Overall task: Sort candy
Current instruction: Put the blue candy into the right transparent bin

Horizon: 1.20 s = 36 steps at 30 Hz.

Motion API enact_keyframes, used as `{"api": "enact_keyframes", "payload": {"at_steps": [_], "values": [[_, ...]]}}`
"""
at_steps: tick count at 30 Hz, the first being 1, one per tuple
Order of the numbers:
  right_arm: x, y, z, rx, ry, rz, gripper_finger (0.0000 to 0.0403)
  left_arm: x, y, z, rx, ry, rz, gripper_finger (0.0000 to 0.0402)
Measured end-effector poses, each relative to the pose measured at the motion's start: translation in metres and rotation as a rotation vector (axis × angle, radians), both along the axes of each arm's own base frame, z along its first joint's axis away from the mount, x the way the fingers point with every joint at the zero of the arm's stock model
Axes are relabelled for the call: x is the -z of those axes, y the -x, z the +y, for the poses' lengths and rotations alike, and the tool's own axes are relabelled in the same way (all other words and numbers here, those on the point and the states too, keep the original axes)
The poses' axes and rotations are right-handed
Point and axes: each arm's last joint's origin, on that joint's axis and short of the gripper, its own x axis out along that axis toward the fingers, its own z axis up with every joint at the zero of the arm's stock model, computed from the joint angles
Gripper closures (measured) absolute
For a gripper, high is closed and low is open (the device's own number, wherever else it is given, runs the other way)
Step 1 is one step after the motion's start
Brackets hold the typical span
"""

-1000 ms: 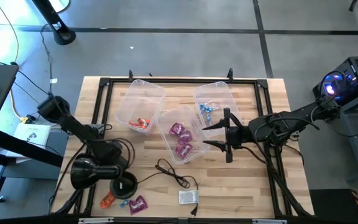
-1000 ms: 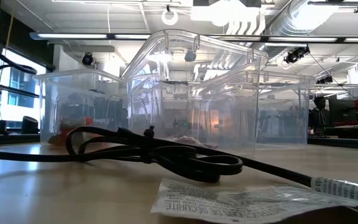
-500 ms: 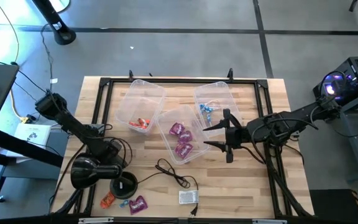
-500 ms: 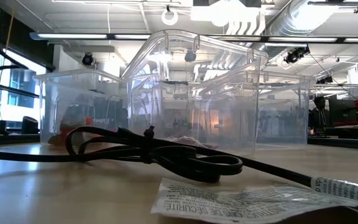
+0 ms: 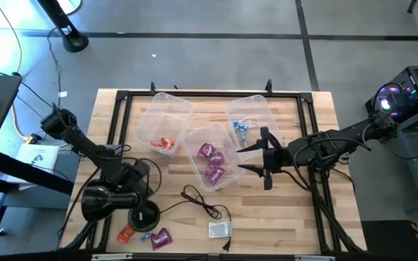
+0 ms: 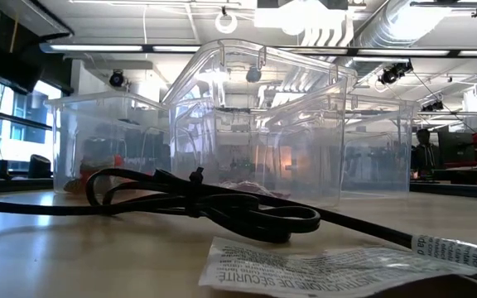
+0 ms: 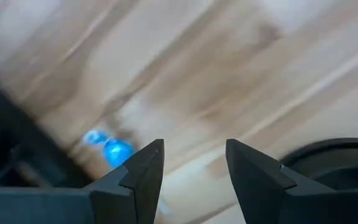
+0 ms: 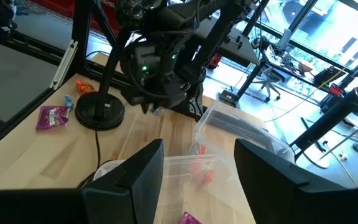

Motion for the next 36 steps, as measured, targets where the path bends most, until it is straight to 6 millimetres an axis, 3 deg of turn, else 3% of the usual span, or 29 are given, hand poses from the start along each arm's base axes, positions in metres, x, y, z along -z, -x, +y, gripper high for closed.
{"api": "enact_keyframes", "payload": {"at_steps": [6, 14, 28, 36], "values": [[0.002, 0.001, 0.000, 0.006, -0.013, 0.019, 0.0210, 0.012, 0.019, 0.013, -0.105, -0.082, 0.155, 0.0234], [0.006, -0.003, 0.001, 0.006, -0.009, 0.036, 0.0210, 0.032, 0.025, 0.013, -0.181, -0.060, 0.140, 0.0234], [0.027, -0.023, 0.010, -0.015, 0.020, 0.118, 0.0210, 0.053, 0.026, 0.000, -0.309, -0.154, 0.198, 0.0234], [0.028, -0.024, 0.011, -0.015, 0.021, 0.120, 0.0210, 0.048, 0.023, -0.007, -0.349, -0.139, 0.201, 0.0234]]}}
